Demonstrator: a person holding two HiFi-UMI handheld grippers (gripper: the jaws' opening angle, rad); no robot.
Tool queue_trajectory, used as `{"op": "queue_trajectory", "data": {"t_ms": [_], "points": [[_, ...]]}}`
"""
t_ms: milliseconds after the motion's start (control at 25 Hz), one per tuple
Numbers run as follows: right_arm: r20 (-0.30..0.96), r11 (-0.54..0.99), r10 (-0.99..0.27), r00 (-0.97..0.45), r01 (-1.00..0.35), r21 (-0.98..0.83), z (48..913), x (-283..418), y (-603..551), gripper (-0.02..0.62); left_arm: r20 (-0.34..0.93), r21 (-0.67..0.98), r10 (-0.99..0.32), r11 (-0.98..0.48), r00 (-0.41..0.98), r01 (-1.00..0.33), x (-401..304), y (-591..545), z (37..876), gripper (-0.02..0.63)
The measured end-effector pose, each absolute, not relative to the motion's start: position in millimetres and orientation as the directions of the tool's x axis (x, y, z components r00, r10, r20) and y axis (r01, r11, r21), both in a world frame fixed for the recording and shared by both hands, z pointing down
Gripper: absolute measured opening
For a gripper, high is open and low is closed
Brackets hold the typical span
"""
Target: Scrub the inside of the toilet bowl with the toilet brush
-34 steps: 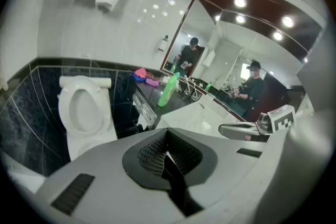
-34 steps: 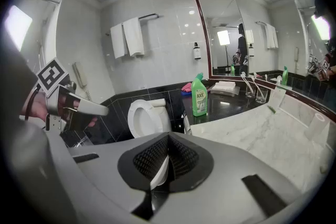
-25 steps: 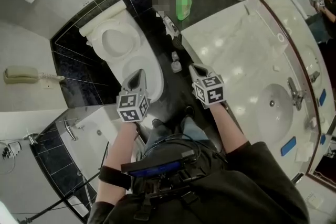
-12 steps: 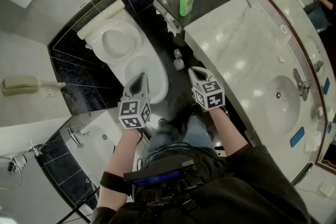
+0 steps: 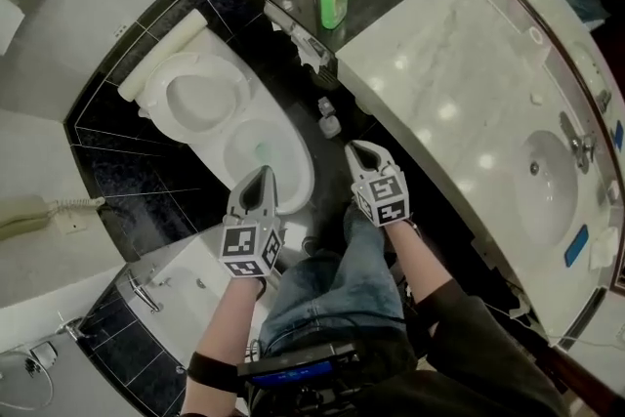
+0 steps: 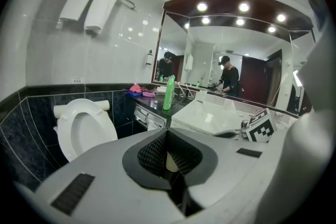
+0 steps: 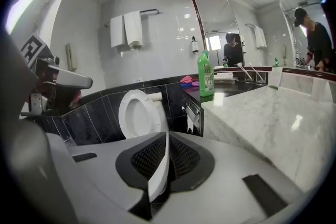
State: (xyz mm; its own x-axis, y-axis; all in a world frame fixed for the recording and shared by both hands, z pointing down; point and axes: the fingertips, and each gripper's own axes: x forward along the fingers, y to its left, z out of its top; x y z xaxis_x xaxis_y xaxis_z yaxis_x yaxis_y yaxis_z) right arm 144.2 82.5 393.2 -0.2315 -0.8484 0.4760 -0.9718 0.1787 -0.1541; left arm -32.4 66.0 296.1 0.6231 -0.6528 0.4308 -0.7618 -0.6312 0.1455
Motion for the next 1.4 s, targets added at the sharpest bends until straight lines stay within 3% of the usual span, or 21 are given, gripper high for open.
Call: {"op": "queue_trajectory", "data": {"t_ms": [240,400,640,800,920,1400], "points": [[0.496,0.173,-0.841,-0.216,-0.976,-0.132,487,162,55,0.068,0.443,0.138,-0.646,-0.636,0.622,-0.759,-18,52,363,0.002],[0.513,0.18,-0.829,-0.223,-0.975,-0.133,554,171,40,0.13,0.428,0.159,-0.66,-0.618,0.618,-0.77,-12,40,410,0.002],[0.448,0.194,-0.86,-0.245,-0.968,-0.157,634,181,3,0.298,0.412,0.143,-0.655,-0.641,0.634,-0.754,11,16,471,0.002],[0.429,0.19,-0.872,-0.237,-0.97,-0.15,685,192,-17,0.325,0.402,0.146,-0.65,-0.649,0.644,-0.747,26,7,508,0.002],[0.419,0.18,-0.88,-0.225,-0.973,-0.143,724,201,-30,0.385,0.396,0.146,-0.643,-0.66,0.655,-0.737,39,2,535,0.002],[0.409,0.198,-0.882,-0.235,-0.971,-0.131,839,193,-75,0.385,0.356,0.134,-0.63,-0.696,0.69,-0.705,78,-27,618,0.002]]}}
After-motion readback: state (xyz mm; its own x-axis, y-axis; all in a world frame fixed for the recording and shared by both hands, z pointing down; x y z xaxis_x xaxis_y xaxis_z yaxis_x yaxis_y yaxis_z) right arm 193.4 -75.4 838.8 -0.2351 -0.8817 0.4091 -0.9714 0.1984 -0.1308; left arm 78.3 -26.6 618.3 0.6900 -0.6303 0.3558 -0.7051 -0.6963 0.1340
